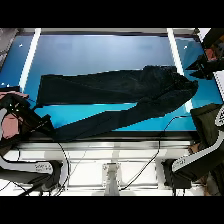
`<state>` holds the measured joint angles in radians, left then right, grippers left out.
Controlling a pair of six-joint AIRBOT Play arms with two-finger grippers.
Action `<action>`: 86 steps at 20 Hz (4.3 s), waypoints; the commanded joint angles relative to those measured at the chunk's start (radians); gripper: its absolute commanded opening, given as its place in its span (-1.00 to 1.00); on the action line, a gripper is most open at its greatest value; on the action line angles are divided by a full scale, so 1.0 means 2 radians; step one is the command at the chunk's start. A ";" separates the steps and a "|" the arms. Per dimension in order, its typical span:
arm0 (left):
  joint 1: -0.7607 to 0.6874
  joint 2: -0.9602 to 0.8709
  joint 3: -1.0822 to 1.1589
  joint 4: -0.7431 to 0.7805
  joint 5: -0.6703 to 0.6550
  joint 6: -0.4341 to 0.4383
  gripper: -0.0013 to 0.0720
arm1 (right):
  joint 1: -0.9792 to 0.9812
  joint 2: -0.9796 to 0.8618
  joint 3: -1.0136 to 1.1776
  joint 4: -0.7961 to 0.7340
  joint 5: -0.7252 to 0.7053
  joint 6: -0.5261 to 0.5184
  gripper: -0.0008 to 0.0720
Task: Fold the clothes and pants, and hang the long-sleeved shirts on hangers.
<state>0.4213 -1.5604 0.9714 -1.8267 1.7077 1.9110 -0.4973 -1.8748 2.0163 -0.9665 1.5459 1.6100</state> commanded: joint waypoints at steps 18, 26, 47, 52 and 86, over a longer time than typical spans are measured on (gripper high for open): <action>-0.058 0.025 0.004 -0.084 -0.028 -0.019 -0.95 | 0.000 0.000 0.000 0.011 -0.011 0.000 0.11; -0.061 0.095 0.240 -0.020 -0.081 -0.093 -0.95 | -0.001 0.000 0.000 -0.009 -0.021 0.000 -0.83; -0.093 0.091 0.238 0.001 -0.070 -0.101 -0.94 | 0.069 -0.017 -0.022 -0.218 0.041 0.111 -0.29; -0.093 0.068 0.230 -0.011 -0.152 -0.101 -0.94 | 0.065 -0.015 -0.007 -0.134 -0.023 0.117 -0.85; -0.048 0.152 0.035 0.147 -0.163 -0.075 -0.94 | -0.121 0.173 -0.294 -0.132 -0.019 -0.078 -0.84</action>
<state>0.3260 -1.2579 1.0527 -1.4944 1.4246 1.7596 -0.7460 -1.5295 1.4330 -1.2121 1.5391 1.4548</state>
